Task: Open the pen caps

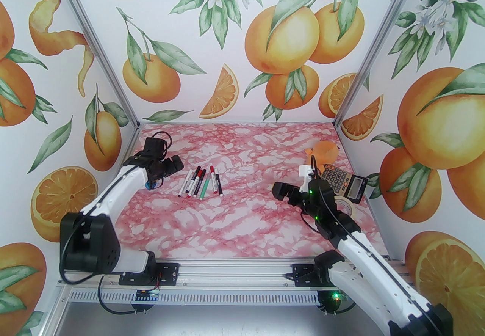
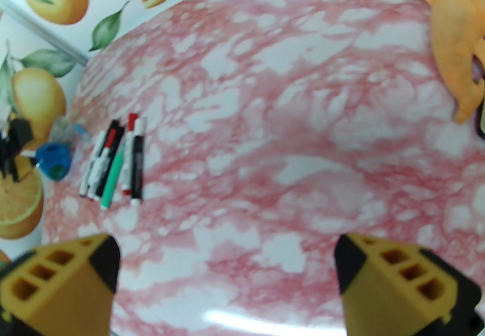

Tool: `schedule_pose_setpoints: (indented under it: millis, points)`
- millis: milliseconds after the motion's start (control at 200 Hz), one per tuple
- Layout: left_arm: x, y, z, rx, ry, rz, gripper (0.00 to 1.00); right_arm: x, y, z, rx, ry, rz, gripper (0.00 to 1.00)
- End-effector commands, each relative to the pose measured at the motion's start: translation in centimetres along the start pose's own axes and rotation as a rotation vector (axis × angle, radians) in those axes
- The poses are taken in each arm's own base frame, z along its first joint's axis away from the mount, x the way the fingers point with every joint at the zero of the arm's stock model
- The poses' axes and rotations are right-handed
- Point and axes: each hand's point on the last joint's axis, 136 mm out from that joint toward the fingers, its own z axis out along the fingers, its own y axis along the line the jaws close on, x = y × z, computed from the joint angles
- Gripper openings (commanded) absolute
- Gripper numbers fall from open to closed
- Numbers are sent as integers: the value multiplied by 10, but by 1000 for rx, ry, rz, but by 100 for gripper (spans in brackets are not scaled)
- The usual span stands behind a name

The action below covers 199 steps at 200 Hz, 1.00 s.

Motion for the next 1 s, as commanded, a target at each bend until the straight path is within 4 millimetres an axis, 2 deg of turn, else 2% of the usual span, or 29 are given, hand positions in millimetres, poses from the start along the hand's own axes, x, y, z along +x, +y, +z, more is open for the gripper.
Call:
schedule_pose_setpoints:
  millis: [0, 155, 460, 520, 796, 991]
  points:
    - [-16, -7, 5, -6, 10, -68, 89, 11, 11, -5, -50, 12, -17, 100]
    - [-27, -6, 25, -61, 34, -90, 85, 11, 21, -15, -51, -31, -65, 100]
    - [-31, 9, 73, -179, 154, -170, 72, 19, 41, -19, -76, -28, -127, 100]
    - [-34, 16, 78, -219, 150, -186, 69, 21, 40, -18, -58, -24, -132, 100]
    - [-32, 24, 102, -280, 192, -212, 59, 21, 38, -19, -31, -30, -135, 100]
    - [-30, 23, 111, -276, 193, -214, 51, 23, 35, -21, -19, -26, -133, 100]
